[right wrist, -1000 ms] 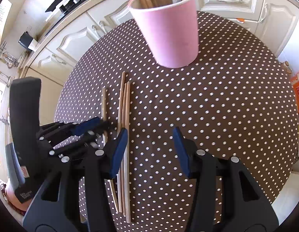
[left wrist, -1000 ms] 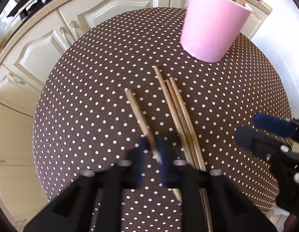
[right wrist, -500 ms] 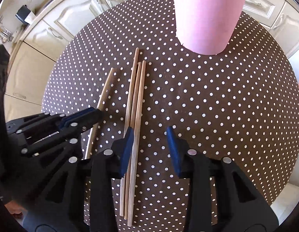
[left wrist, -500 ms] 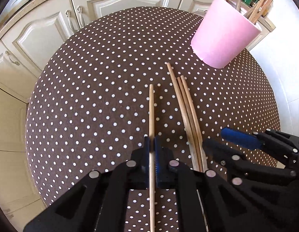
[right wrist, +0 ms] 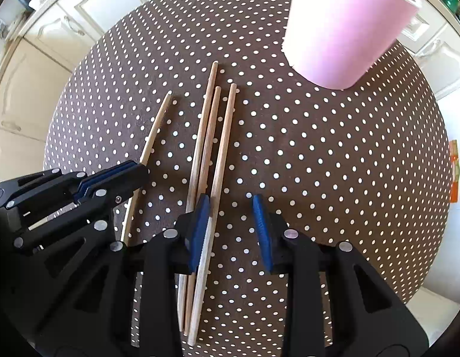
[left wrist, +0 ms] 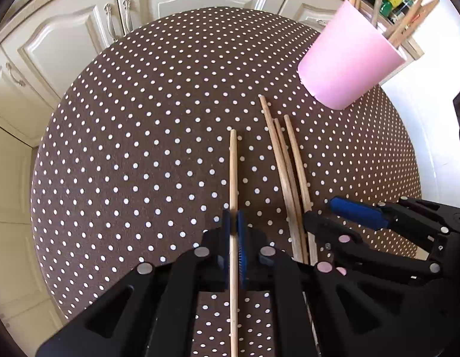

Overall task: Organize utensils
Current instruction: 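Move the left tool to the pile and grasp a chopstick while the right tool approaches, then close the right tool on a wooden chopstick at the pile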

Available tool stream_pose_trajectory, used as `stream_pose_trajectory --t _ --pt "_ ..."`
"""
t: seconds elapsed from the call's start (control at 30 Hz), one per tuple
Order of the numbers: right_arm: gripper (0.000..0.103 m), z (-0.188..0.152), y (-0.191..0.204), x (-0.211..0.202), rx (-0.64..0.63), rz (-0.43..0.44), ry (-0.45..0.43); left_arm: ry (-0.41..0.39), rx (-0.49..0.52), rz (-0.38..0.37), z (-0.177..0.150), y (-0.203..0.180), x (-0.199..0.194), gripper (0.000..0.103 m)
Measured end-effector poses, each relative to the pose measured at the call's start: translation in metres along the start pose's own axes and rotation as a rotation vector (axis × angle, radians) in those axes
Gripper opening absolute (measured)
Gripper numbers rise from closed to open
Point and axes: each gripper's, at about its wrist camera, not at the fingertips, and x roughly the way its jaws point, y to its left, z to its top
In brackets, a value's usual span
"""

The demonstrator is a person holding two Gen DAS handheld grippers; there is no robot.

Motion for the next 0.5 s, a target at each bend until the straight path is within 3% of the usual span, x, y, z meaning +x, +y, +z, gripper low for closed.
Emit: stream_pose_trajectory --t 0.2,0.3,0.5 --pt "0.023 0.003 0.023 0.004 -0.065 -0.063 0.001 0.002 0.013 -0.003 0.001 0.003 -0.001 0.005" --pt "0.011 0.006 0.019 0.003 -0.058 -0.062 0.006 0.001 0.022 0.004 0.002 0.001 -0.001 0.005" --pt "0.006 0.005 -0.023 -0.009 0.043 0.082 0.016 -0.028 0.027 -0.007 0.003 -0.006 -0.007 0.005"
